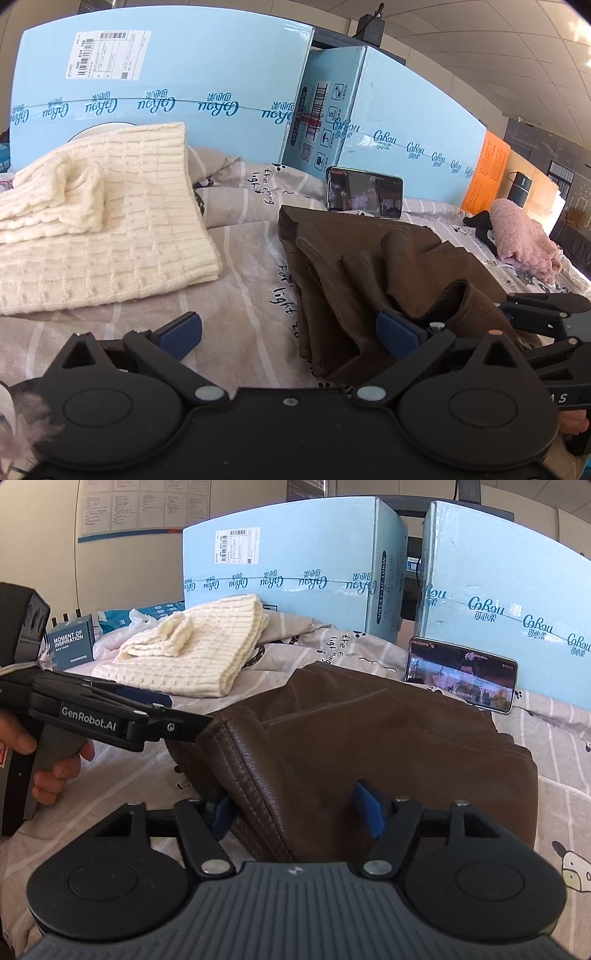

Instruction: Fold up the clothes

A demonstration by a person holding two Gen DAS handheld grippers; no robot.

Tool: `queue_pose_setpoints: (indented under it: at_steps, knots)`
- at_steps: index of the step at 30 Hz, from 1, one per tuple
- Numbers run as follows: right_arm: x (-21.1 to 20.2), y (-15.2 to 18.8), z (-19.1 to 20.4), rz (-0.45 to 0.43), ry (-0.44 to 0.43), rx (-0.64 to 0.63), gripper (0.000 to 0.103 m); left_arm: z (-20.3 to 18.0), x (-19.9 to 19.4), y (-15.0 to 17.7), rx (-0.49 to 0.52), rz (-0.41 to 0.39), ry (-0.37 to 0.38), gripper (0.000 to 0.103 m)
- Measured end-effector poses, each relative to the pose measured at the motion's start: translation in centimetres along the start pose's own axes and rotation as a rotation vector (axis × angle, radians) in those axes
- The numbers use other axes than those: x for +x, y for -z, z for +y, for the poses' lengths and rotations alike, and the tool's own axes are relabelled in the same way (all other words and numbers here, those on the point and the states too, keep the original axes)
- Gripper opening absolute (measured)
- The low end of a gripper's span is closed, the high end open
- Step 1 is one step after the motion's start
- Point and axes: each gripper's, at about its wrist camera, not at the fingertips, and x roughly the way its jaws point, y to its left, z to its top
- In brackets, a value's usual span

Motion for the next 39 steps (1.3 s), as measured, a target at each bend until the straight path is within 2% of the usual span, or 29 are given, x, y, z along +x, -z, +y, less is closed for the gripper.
queue_pose_setpoints:
  at_steps: [1, 3, 5, 10, 11, 13, 14, 17, 22, 26, 29, 31, 33, 36, 38, 39]
  knots:
    - [-0.3, 0.0, 0.1, -0.015, -0.005, 0.011, 0.032, 0.1, 0.0, 0.0, -0.003, -0.001, 0.004, 0.103]
    - [-0.9, -0.1, 0.3, -0.048, -0.011, 0.031, 0.026, 0.1, 0.0, 0.1, -0.007, -0.003, 0.016, 0.103]
    - [-1.6, 0.0, 0.0, -0.075, -0.044, 0.052, 0.026, 0.2, 0.0, 0.1, -0.008, 0.006, 0.028, 0.103]
    - [-2.3, 0.2, -2.2, -0.077, -0.059, 0.172, 0.026, 0.4, 0.2, 0.1, -0.017, 0.016, 0.016, 0.103]
    - [-2.7, 0.1, -2.4, -0.093, -0.045, 0.189, 0.026, 0.4, 0.2, 0.1, -0.016, 0.016, 0.018, 0.103]
    - [-3.3, 0.1, -2.5, -0.129, -0.014, 0.199, 0.013, 0.3, 0.2, 0.2, -0.012, 0.018, 0.022, 0.103]
    - [-3.7, 0.0, -2.5, -0.149, -0.002, 0.206, 0.01, 0.3, 0.1, 0.2, -0.011, 0.016, 0.028, 0.103]
    - [-5.2, -0.1, -2.7, -0.227, 0.036, 0.234, 0.007, 0.2, 0.0, 0.2, -0.01, 0.01, 0.062, 0.103]
    - [-9.3, 0.5, -4.3, -0.422, 0.149, 0.358, 0.006, -1.0, 0.1, 0.3, 0.031, 0.033, 0.108, 0.103]
    - [-12.8, 2.1, -5.8, -0.551, 0.29, 0.443, 0.006, -1.7, 0.4, 0.4, 0.054, 0.058, 0.127, 0.1]
    - [-14.5, 3.6, -7.1, -0.591, 0.378, 0.505, 0.006, -2.1, 0.6, 0.4, 0.067, 0.077, 0.133, 0.098]
    - [-15.2, 4.9, -7.9, -0.585, 0.427, 0.557, 0.006, -2.2, 0.8, 0.3, 0.064, 0.088, 0.14, 0.098]
    - [-15.8, 6.4, -8.8, -0.57, 0.477, 0.621, 0.006, -1.9, 1.0, -0.3, 0.036, 0.091, 0.15, 0.098]
    - [-16.5, 8.6, -10.5, -0.525, 0.531, 0.755, 0.013, -1.6, 1.4, -1.6, -0.006, 0.079, 0.168, 0.1]
    - [-16.8, 10.0, -11.9, -0.493, 0.52, 0.851, 0.026, -1.5, 2.0, -2.6, -0.018, 0.07, 0.177, 0.1]
    - [-16.9, 10.7, -12.5, -0.486, 0.496, 0.896, 0.043, -1.4, 2.5, -3.2, -0.023, 0.067, 0.18, 0.1]
